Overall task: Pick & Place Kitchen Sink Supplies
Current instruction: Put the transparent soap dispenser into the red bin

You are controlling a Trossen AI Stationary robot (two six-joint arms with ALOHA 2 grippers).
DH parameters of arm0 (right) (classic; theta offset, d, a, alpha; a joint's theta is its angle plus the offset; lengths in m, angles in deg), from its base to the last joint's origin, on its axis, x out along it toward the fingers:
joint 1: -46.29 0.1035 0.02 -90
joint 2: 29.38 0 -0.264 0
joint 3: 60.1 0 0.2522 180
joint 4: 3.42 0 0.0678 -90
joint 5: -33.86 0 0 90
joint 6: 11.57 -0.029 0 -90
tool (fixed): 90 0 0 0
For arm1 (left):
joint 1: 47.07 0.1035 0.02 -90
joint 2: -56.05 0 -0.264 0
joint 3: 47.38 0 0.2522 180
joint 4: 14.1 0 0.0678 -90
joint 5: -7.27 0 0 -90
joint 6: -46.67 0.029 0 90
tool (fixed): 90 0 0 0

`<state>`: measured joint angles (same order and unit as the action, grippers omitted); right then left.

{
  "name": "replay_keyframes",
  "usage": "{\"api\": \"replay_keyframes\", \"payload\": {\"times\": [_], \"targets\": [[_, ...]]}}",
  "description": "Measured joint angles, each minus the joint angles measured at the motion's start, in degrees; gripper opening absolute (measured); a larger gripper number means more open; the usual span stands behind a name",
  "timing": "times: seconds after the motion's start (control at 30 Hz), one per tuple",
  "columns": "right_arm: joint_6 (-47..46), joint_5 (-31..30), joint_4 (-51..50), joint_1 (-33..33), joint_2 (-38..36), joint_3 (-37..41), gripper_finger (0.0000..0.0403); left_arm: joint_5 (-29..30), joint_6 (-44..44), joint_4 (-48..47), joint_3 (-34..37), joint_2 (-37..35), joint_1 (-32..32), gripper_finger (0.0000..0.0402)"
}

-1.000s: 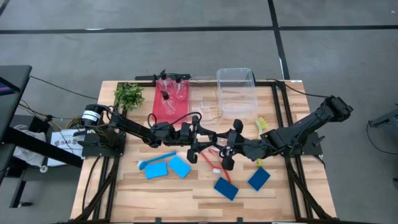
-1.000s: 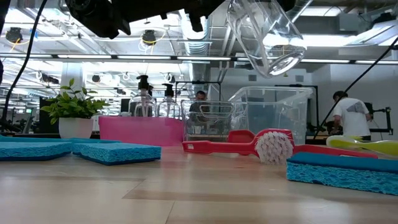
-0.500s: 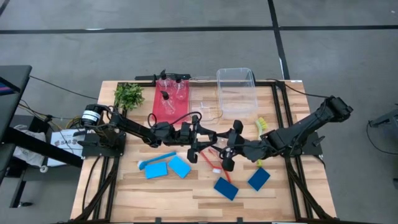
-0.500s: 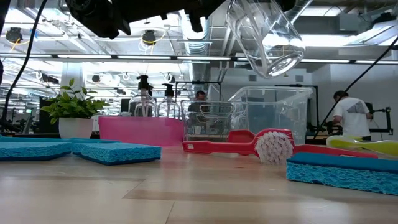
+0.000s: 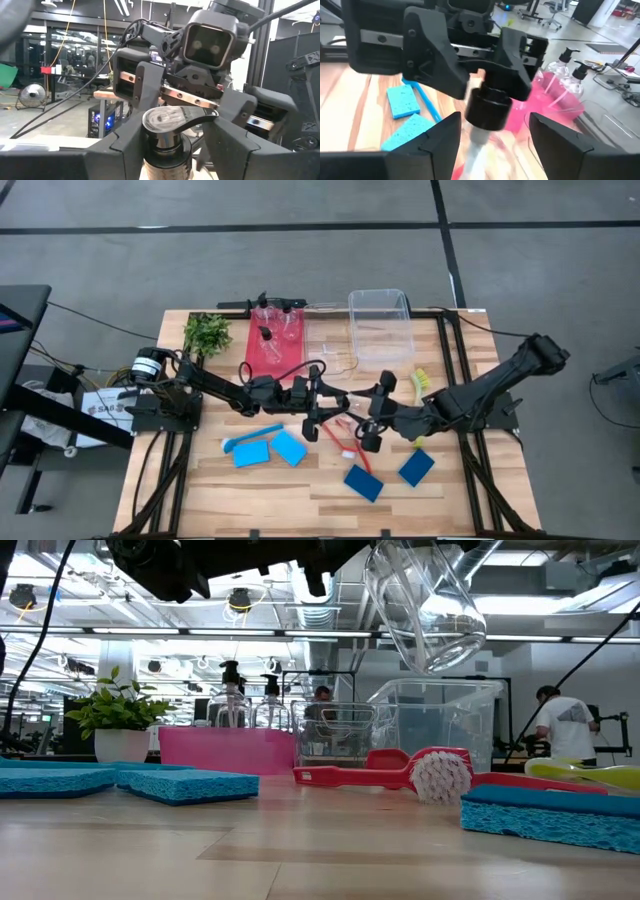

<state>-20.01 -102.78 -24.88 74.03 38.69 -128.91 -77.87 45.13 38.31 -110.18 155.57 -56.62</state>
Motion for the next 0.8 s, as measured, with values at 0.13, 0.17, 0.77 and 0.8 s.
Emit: {"api": "replay_keyframes", "payload": {"times": [0.13, 0.17, 0.77, 0.8], "targets": [[-0.03, 0.13, -3.19, 0.06, -1.76, 0.0, 0.0223, -0.02, 0.0, -0.22, 0.0, 0.0, 0.01, 0.0184], [-0.04, 0.16, -4.1, 0.24, -2.26, 0.0, 0.0223, -0.02, 0.0, -0.22, 0.0, 0.0, 0.01, 0.0184], [-3.8, 0.12, -20.64, 8.25, -13.69, 0.0, 0.0224, 2.12, 3.05, -1.94, 0.0, -0.02, 2.54, 0.0184], [-5.56, 0.08, -21.8, 8.74, -14.22, 0.0, 0.0224, 3.43, 4.1, -2.3, 0.02, -0.03, 2.54, 0.0184]]}}
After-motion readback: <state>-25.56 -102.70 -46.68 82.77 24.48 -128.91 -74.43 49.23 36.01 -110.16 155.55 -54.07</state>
